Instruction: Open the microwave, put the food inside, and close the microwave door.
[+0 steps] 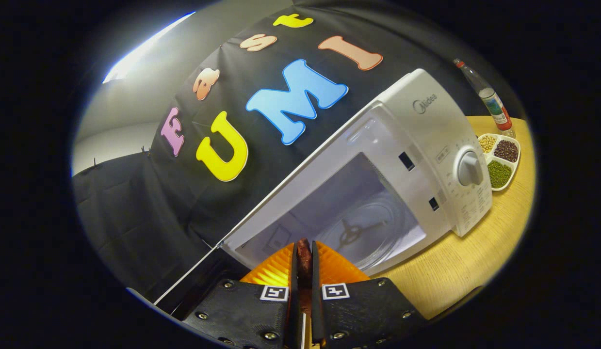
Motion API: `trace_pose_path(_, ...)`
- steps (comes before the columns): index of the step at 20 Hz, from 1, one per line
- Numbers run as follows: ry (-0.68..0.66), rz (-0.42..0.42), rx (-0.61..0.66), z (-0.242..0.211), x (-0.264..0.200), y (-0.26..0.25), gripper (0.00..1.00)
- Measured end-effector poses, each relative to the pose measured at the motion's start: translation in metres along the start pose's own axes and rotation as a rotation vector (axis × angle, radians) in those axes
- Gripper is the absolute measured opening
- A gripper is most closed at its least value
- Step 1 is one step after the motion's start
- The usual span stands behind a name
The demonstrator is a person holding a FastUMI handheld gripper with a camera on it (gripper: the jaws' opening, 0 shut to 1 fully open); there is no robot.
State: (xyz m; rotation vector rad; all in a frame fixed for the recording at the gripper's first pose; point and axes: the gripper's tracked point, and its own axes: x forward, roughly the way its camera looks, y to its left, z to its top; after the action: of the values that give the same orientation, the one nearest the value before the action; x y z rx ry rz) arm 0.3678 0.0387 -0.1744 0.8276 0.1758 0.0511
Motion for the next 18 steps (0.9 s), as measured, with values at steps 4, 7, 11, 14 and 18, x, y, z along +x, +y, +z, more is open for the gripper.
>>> trace_pose_path(4,-0.014,-0.010,0.047,-0.013,0.039,-0.002,0.11)
trace_pose_path(7,-0.042,-0.004,0.151,-0.011,0.066,-0.006,0.11)
trace_pose_path(11,-0.094,-0.096,0.082,-0.012,0.102,-0.028,0.11)
trace_pose_path(14,-0.123,-0.114,0.082,-0.010,0.117,-0.040,0.12)
trace_pose_path(18,-0.127,-0.159,0.037,-0.014,0.128,-0.059,0.16)
